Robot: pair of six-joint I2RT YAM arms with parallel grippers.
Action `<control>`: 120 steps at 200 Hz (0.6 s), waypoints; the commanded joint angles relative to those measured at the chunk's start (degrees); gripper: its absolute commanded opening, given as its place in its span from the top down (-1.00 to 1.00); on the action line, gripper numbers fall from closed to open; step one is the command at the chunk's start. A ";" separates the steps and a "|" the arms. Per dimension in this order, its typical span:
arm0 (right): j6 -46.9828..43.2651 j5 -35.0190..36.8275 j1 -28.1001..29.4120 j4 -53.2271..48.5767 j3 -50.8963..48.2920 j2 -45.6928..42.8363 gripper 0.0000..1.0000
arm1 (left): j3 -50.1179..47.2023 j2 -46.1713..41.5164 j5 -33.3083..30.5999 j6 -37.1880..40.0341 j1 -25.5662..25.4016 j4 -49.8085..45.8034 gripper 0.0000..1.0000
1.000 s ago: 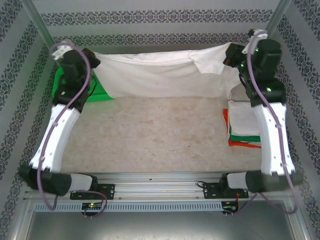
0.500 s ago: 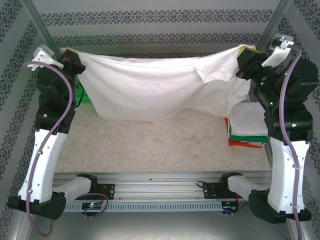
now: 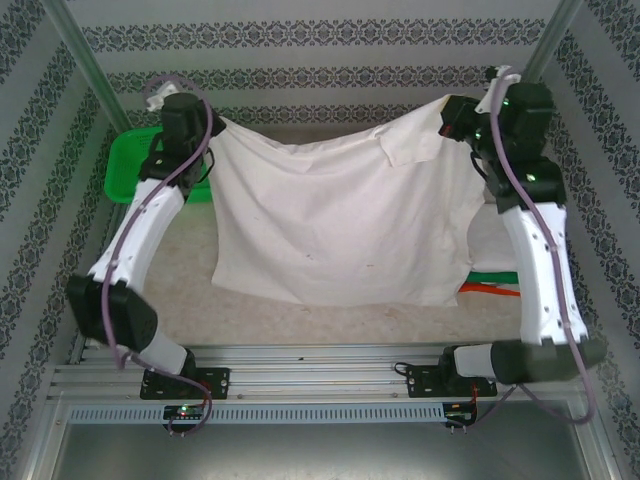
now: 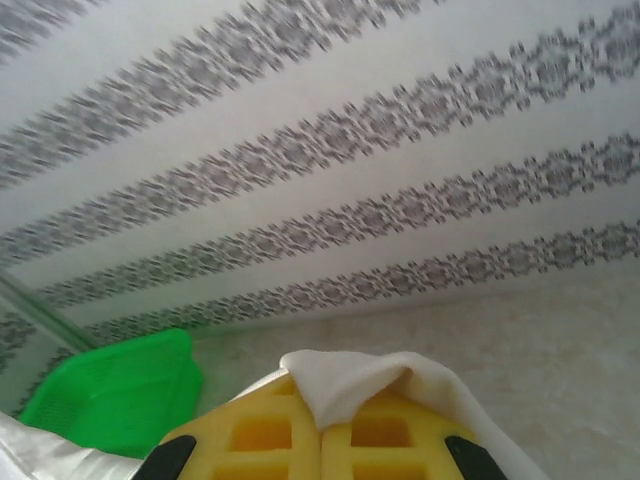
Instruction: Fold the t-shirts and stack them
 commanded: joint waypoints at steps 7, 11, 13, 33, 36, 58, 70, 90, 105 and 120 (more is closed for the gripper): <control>0.29 1.98 -1.21 9.37 2.03 6.90 1.00 | 10.72 9.13 2.63 -0.36 0.58 -0.53 1.00; 0.40 1.88 -1.29 10.04 2.92 8.15 1.00 | 12.50 10.62 2.55 -0.19 0.56 -0.78 1.00; 0.41 1.88 -1.25 10.32 3.43 8.76 1.00 | 13.49 11.40 2.51 -0.12 0.59 -0.87 1.00; 0.57 1.40 -1.55 11.46 11.66 15.65 1.00 | 26.15 19.32 1.69 0.94 0.65 -4.45 1.00; 0.52 1.36 -1.56 11.46 13.35 16.65 1.00 | 28.42 20.51 1.53 1.10 0.61 -5.24 1.00; 0.67 0.35 -1.74 10.51 25.70 23.32 1.00 | 47.80 29.68 0.65 1.01 0.84 -11.66 1.00; 0.94 -0.24 -1.82 9.71 32.30 26.09 1.00 | 59.75 34.84 0.45 0.51 0.95 -14.61 1.00; 1.85 -1.50 -2.04 7.39 46.57 30.72 1.00 | 69.65 38.25 0.43 -1.20 1.15 -12.14 1.00; 2.39 -2.19 -2.35 5.45 56.55 33.87 1.00 | 68.48 35.59 0.11 -2.74 1.30 -8.54 1.00; 3.55 -3.54 -2.99 4.67 64.05 35.34 1.00 | 67.72 32.35 0.25 -2.75 1.31 -7.74 1.00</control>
